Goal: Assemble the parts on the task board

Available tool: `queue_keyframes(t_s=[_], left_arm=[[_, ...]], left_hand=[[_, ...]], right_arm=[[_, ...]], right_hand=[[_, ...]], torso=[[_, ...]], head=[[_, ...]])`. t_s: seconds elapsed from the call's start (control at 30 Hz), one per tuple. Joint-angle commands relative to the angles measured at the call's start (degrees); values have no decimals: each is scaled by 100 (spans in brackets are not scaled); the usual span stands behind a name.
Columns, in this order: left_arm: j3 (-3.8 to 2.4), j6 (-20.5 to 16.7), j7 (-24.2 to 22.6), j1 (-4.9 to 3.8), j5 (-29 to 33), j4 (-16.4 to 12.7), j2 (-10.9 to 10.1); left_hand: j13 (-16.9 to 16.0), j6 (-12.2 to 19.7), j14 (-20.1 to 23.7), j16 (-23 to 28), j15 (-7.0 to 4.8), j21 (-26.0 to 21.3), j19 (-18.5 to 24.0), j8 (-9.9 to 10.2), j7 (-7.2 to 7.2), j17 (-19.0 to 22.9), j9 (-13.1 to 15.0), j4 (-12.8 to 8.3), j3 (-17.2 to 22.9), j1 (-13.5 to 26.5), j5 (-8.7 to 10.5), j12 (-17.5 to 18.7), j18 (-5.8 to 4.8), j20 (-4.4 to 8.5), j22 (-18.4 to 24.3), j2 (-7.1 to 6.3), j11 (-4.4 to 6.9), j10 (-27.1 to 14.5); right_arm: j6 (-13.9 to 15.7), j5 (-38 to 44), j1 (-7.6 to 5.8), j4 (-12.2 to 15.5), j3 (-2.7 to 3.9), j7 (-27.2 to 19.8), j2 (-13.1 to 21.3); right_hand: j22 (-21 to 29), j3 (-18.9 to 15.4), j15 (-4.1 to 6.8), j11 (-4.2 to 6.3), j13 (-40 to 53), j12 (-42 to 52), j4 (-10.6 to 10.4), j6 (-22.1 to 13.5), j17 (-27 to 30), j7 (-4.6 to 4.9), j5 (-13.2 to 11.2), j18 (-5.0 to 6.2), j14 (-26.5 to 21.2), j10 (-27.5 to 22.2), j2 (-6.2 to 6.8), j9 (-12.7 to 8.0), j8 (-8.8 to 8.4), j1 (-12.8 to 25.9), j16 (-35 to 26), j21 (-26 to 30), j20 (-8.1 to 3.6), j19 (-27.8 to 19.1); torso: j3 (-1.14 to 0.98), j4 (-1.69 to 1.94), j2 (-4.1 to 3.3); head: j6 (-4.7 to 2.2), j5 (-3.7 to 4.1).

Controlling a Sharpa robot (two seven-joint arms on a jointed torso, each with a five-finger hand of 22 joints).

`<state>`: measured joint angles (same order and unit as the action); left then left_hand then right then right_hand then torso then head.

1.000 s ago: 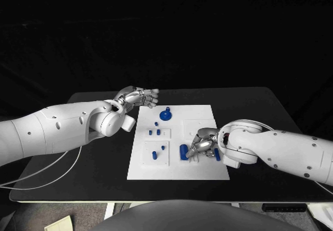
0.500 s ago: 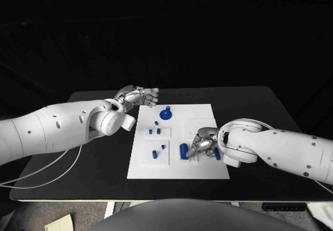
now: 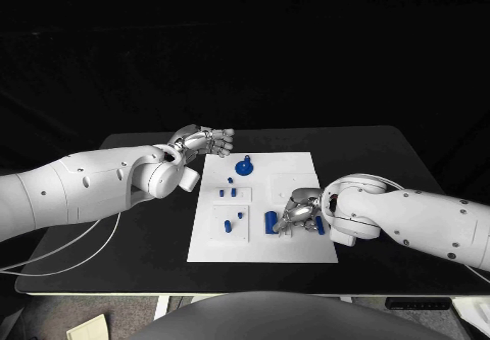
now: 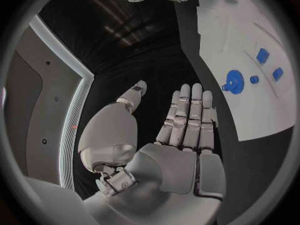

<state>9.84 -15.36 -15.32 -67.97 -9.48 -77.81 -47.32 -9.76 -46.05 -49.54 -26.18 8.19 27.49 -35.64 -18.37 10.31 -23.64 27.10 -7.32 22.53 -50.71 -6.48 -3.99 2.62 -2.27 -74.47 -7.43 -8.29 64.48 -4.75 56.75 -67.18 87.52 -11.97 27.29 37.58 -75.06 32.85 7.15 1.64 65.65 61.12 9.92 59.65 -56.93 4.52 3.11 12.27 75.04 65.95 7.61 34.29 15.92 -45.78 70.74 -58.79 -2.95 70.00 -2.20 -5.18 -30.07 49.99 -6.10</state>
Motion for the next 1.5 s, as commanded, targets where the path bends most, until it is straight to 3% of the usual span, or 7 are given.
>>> queue_keyframes(t_s=[0.03,0.53,0.8,0.97,1.0,1.33,1.5], left_arm=[[-3,70,-20,-4,-12,-9,8],[-3,72,-16,-4,-12,-3,16],[-3,65,-13,-4,-13,-9,2],[-3,66,-13,-4,-13,-10,6],[-3,66,-12,-4,-13,-10,4],[-3,67,-8,-4,-13,-13,7],[-3,65,-3,-4,-13,-12,3]], left_hand=[[8,25,-19,19,10,-36,1,-25,4,-8,-7,-35,-2,4,-16,-6,117,-27,-7,45,0,-26],[8,26,-21,24,10,-39,-2,-27,5,-14,-9,-40,-6,5,-15,-7,116,-27,-10,52,0,-25],[9,25,-22,27,9,-41,-3,-28,4,-18,-10,-43,-8,7,-15,-7,116,-27,-12,56,0,-25],[9,25,-23,29,9,-42,-3,-29,4,-19,-10,-45,-9,8,-15,-7,116,-27,-13,57,0,-25],[9,25,-23,30,9,-43,-3,-29,4,-20,-10,-45,-10,8,-15,-7,116,-27,-14,58,0,-25],[9,21,-25,35,9,-46,-5,-33,3,-25,-11,-47,-13,14,-14,-7,116,-27,-16,62,0,-24],[9,20,-25,37,9,-48,-5,-34,2,-27,-11,-49,-15,15,-14,-7,115,-26,-17,61,1,-23]], right_arm=[[-64,35,3,9,0,-18,-2],[-78,501,22,21,-1,-11,-51],[5,612,47,-4,-2,20,-80],[68,633,47,-22,-2,47,-80],[67,633,47,-22,-2,57,-80],[-67,631,48,-26,-2,103,-100],[-69,591,48,-24,-2,89,-76]], right_hand=[[-42,-43,44,0,10,-36,1,45,-6,20,-20,273,-12,49,66,-7,-22,-5,-36,-20,7,-5],[-32,41,52,9,25,-49,296,76,-12,11,-11,273,-4,74,27,-9,-26,-358,-38,-14,-19,11],[-29,94,48,7,27,-54,336,91,-13,12,-9,273,1,86,3,-13,-28,-422,-38,-13,-7,21],[-24,101,43,3,27,-62,258,102,-14,16,-10,273,4,96,-74,-20,-33,-331,-40,-9,15,30],[-20,95,42,2,27,-68,159,105,-14,17,-16,273,5,98,-165,-25,-37,-226,-41,-6,26,34],[-25,143,50,13,39,-77,-24,130,-26,5,-20,273,3,104,-294,-35,-42,-68,-32,-9,26,31],[-30,201,52,14,44,-82,-36,130,-28,4,-12,273,1,105,-277,-44,-50,-88,-32,-11,21,27]], torso=[[-3,-4,1],[2,1,1],[-3,4,0],[-1,-1,2],[-2,-2,2],[-3,-2,2],[-2,-2,3]], head=[[1,2],[1,14],[1,9],[1,7],[1,8],[1,15],[1,13]])
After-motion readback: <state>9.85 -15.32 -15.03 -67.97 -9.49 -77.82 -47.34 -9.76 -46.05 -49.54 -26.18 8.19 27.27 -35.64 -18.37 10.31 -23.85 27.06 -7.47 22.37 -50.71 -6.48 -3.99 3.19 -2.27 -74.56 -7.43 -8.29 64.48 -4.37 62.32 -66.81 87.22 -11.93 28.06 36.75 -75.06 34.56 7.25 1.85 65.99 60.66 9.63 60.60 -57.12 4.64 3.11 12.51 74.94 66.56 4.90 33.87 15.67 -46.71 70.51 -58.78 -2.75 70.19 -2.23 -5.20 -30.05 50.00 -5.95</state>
